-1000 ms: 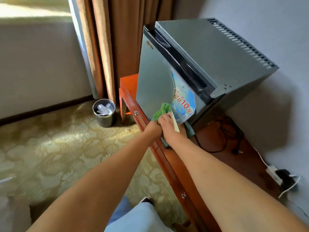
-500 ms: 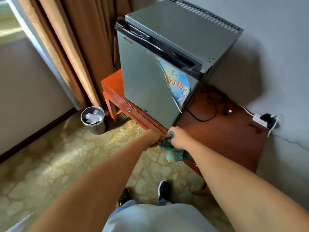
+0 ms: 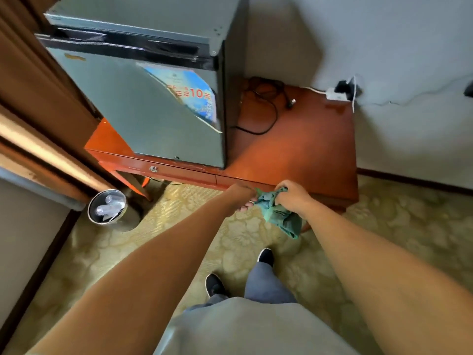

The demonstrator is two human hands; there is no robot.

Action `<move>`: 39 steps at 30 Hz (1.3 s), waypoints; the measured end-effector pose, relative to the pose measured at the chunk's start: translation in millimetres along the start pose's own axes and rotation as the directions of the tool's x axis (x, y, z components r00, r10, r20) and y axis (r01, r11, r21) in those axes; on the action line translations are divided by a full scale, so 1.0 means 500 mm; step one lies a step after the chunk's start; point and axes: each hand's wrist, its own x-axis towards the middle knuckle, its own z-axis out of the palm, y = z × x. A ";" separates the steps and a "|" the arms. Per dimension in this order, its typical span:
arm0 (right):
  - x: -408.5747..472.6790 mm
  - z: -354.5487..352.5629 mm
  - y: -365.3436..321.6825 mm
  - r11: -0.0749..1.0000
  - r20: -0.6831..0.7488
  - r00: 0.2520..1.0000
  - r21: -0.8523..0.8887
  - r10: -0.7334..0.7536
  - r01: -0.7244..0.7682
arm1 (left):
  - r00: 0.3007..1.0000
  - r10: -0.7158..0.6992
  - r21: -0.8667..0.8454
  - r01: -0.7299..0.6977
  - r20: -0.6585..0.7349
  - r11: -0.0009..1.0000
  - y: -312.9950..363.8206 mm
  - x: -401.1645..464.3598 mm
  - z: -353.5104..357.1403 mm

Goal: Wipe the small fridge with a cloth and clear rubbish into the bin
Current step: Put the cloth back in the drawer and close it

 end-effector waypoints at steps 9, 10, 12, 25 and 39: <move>0.049 -0.012 0.153 0.948 0.023 0.984 0.262 0.179 -0.178 | 0.989 -0.139 0.122 0.131 0.056 0.984 -0.030 0.101 0.109; 0.059 -0.011 0.169 0.943 0.032 0.980 0.266 0.199 -0.200 | 0.987 -0.155 0.128 0.147 0.054 0.981 -0.032 0.113 0.120; 0.081 -0.009 0.195 0.936 0.054 0.972 0.261 0.230 -0.236 | 0.982 -0.180 0.137 0.172 0.050 0.976 -0.036 0.138 0.140; 0.254 -0.005 0.278 0.990 0.313 0.939 -0.054 0.142 -0.131 | 0.992 -0.097 0.410 0.119 -0.074 0.904 -0.057 0.374 0.266; 0.388 0.050 0.311 0.984 0.403 0.902 -0.143 0.153 -0.102 | 0.936 -0.181 0.063 0.210 -0.302 0.976 -0.081 0.516 0.312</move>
